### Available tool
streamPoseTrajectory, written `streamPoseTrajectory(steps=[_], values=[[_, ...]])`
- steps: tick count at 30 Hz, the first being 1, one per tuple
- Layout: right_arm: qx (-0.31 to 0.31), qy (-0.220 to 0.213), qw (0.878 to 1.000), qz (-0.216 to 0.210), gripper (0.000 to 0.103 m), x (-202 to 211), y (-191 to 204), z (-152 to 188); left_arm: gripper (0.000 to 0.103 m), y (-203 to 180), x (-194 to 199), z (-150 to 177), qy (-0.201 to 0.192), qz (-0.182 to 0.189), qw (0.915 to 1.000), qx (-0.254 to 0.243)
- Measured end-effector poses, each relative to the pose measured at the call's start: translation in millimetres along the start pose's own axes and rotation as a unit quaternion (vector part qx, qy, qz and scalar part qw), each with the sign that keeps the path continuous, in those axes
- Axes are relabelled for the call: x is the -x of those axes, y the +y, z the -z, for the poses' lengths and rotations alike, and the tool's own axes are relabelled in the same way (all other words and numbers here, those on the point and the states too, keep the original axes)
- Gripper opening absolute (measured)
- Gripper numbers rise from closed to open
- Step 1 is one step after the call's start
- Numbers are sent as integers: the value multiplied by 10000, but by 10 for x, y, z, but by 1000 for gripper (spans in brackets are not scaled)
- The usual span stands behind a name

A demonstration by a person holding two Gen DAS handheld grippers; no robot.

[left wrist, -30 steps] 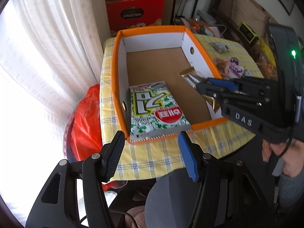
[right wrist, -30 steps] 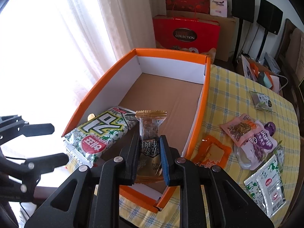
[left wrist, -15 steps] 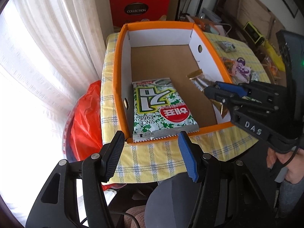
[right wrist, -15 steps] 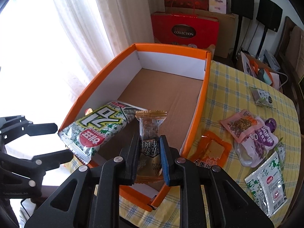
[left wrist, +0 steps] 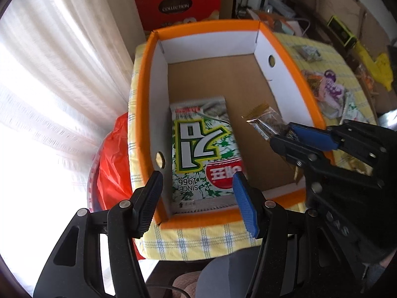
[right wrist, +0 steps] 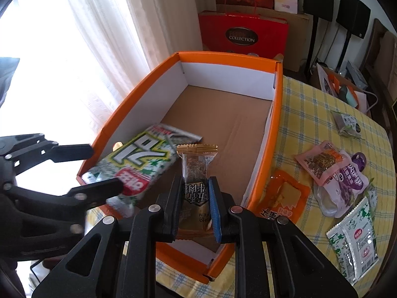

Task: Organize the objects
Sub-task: 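Lower the brown wrapped bar into the box beside the seaweed packet, open right gripper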

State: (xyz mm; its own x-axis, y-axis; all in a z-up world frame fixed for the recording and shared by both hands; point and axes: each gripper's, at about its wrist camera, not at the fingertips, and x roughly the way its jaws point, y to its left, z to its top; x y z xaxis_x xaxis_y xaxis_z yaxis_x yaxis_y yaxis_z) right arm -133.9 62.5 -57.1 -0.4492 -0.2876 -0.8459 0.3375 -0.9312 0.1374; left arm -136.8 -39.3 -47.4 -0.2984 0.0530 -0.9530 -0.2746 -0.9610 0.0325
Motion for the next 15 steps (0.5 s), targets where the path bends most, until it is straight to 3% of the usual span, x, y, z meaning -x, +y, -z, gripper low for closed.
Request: streamPoseTrajectory(steps=[5,15], values=[[-7,-17,10000,14,20,4,-10,5,54,-2,-79,-34,23,-29,9999,95],[-61,27,10000,-31,22,-14,3,-8,64,204,403,13,-540,370,9963,562]])
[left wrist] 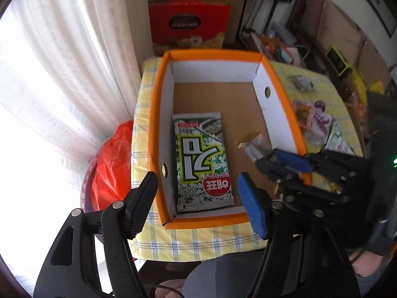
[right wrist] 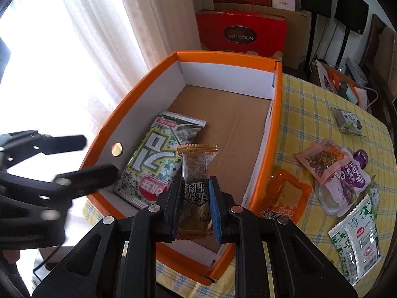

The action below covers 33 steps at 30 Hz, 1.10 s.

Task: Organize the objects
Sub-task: 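Lower the brown wrapped bar into the box beside the seaweed packet, open right gripper, then move the right gripper back over the table toward the second brown bar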

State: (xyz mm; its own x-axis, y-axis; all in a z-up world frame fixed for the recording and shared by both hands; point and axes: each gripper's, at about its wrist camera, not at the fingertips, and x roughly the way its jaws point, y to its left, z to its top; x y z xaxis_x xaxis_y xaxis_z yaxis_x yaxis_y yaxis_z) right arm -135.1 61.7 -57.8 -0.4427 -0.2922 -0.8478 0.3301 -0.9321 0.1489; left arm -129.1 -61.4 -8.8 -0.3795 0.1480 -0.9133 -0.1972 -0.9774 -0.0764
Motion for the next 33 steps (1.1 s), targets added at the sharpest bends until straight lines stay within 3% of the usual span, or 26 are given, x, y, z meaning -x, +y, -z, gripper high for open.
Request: streamPoseTrajectory(steps=[11,14,19,23,25,29,33], values=[[15,-224,9997,9,31,204,18,-10,65,1,80,3,-116,109,9998,86],[70,-360,9992,169,39,350,-17,-29,78,0,95,10,-204,130,9996,174],[162,-477,9971,565,56,527,-140,-20,79,-8,84,1,-280,210,9987,357],[120,-479,9969,616,57,612,-304,15,80,-17,72,9,-359,407,9971,529],[40,-495,9964,681,57,662,-402,38,94,-41,75,18,-437,335,9971,534],[-242,-520,9963,642,61,804,-644,102,96,-109,115,47,-605,422,9960,501],[-436,-518,9951,727,65,946,-865,217,102,-195,91,62,-496,679,9952,506]])
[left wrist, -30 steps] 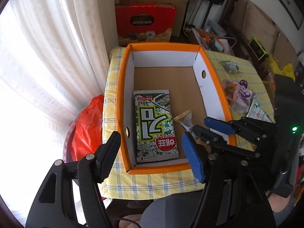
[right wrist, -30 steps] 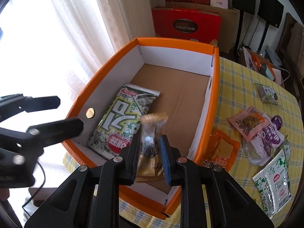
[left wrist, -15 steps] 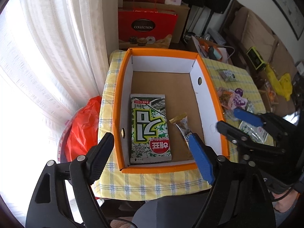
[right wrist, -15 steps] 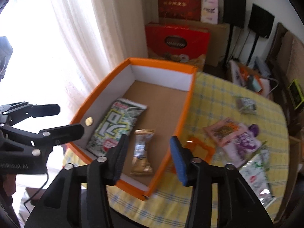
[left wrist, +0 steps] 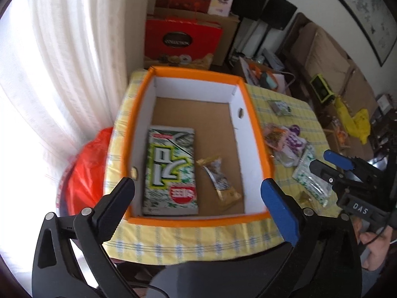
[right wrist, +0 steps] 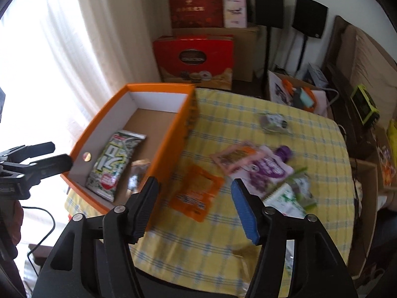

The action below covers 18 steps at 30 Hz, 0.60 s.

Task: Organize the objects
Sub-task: 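Move the right gripper back over the table toward the second brown bar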

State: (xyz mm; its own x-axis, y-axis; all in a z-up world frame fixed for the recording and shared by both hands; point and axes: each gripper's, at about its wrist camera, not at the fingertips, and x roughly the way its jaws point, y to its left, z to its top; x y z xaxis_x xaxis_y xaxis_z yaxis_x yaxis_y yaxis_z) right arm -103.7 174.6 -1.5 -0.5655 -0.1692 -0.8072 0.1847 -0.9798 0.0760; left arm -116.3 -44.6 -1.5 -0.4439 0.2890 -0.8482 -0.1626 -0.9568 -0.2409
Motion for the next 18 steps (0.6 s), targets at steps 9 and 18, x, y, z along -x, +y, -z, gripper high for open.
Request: streamPoseTrajectory(steps=[9,18], values=[[-186,13,9997,183,70,227,-404,267,103,-268,-94,78,103,125,9998,-135],[-417,114,9987,264,69,256,-654,537,103,-487,-140,151,152,60,9994,-320]])
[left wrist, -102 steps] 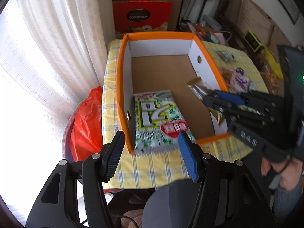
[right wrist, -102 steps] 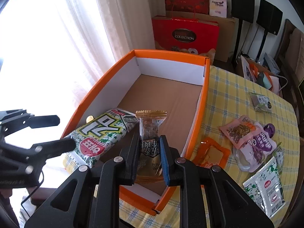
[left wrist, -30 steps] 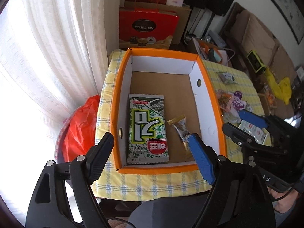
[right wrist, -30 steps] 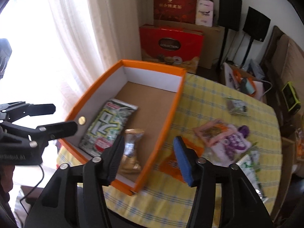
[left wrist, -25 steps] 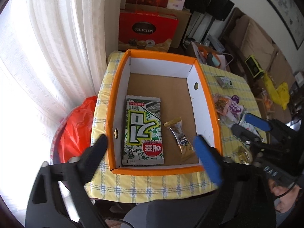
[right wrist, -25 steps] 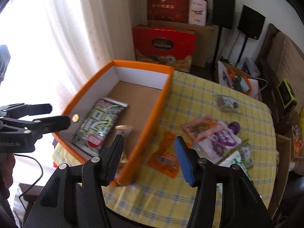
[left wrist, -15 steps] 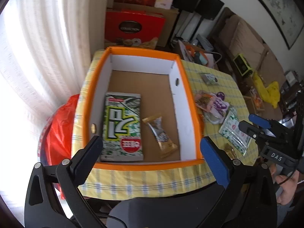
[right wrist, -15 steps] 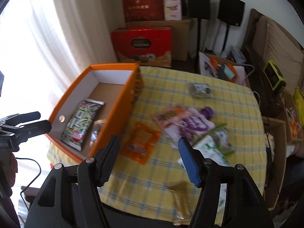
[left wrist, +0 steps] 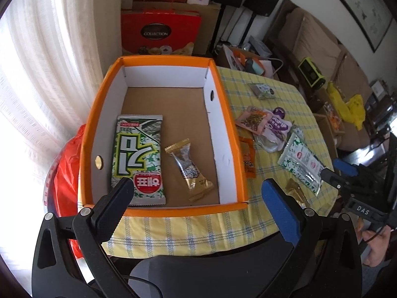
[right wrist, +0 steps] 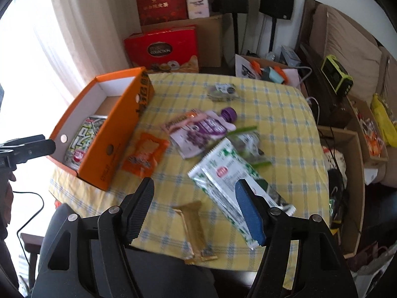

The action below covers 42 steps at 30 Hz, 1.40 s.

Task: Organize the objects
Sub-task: 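Move the right gripper back over the table toward the second brown bar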

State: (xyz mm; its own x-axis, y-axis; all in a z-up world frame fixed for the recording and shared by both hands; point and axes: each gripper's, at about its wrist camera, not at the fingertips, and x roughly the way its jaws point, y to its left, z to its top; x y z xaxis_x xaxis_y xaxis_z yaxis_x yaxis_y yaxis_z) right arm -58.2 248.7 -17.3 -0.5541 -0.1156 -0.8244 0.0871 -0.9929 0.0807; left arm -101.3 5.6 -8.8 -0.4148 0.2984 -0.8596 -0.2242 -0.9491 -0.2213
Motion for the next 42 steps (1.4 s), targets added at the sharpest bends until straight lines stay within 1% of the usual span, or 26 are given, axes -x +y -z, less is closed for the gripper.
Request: streamPoseTrajectory(steps=[2,5,7,10,13,17,23,25,28,32,35,37,39,42], values=[[-82,-13,10000,9,65,8,-75,44,102,-55,-13,11,22,15,10000,-60],[-157,41,9999,-13,56,14,-164,136,101,-158,-37,40,55,63,9998,-168],[-111,106,9999,-19,45,11,-185,213,101,-216,-50,56,65,124,9996,-232],[-26,203,9998,15,38,-22,-190,306,100,-301,-66,82,80,179,9993,-325],[-65,287,9995,-112,33,-73,-209,392,98,-396,-79,95,93,177,9988,-437],[-54,348,9991,-252,32,-115,-184,483,97,-471,-79,126,93,228,9984,-506],[100,495,9983,-294,32,-215,-106,615,96,-567,-93,151,123,249,9979,-588],[97,573,9978,-307,28,-277,-103,645,96,-592,-99,156,134,255,9978,-605],[53,604,9976,-334,28,-338,-130,657,96,-626,-111,168,143,257,9975,-635],[-13,593,9980,-233,28,-362,-183,645,96,-653,-126,170,161,247,9975,-647],[-145,560,9980,-271,27,-361,-266,628,96,-669,-139,165,173,266,9974,-652],[-274,578,9968,-473,27,-383,-325,624,96,-679,-154,160,192,285,9973,-653],[-428,618,9948,-689,24,-412,-369,624,96,-701,-169,159,212,322,9971,-651],[-837,688,9882,-1085,21,-481,-472,628,96,-738,-180,159,234,351,9969,-669]])
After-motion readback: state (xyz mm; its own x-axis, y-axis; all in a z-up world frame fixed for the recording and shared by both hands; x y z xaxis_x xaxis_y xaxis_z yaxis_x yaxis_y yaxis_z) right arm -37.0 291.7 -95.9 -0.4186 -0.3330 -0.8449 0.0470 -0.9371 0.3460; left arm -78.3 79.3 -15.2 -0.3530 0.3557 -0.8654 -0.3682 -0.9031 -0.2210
